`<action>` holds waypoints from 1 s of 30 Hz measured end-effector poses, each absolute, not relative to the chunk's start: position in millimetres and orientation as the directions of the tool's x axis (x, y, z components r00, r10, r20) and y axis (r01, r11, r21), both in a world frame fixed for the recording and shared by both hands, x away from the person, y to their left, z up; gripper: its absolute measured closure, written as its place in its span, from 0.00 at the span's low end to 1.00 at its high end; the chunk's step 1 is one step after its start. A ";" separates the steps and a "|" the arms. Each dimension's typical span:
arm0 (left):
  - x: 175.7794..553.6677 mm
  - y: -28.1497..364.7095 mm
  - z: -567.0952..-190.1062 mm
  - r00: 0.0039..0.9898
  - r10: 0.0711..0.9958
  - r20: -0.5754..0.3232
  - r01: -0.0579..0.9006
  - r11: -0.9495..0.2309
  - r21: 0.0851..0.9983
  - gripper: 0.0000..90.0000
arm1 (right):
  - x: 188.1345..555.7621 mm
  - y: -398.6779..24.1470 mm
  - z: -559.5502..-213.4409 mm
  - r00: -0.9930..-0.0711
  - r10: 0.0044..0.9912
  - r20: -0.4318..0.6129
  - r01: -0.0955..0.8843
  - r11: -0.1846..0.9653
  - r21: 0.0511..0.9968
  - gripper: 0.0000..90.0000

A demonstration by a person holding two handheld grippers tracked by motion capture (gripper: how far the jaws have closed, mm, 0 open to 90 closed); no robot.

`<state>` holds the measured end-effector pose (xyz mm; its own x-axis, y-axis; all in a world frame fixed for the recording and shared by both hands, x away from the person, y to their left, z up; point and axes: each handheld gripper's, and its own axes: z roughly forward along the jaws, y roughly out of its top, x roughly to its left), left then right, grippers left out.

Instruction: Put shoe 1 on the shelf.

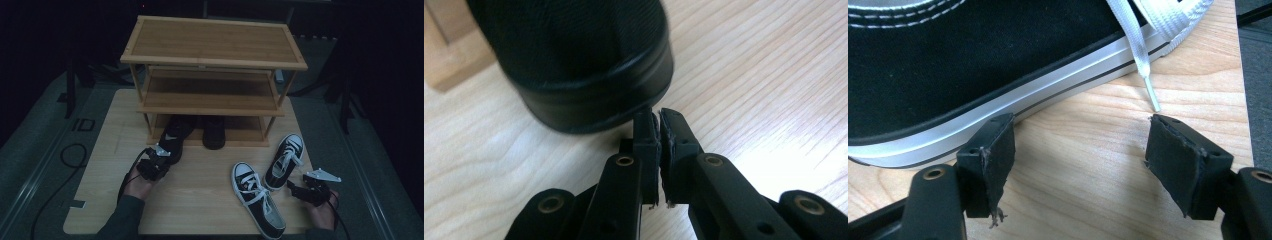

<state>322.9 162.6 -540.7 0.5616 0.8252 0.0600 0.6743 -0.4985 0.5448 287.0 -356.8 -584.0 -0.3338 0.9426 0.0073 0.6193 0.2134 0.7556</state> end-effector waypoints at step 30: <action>360.0 175.2 -546.1 0.436 0.897 0.069 0.736 -0.400 0.547 0.97 | 286.9 -356.7 -584.0 -0.333 0.943 0.007 0.620 0.213 0.755 0.30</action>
<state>360.0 175.2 -546.1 0.4363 0.8972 0.0687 0.7357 -0.3996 0.5468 286.9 -356.7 -584.0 -0.3331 0.9429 0.0070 0.6196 0.2133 0.7554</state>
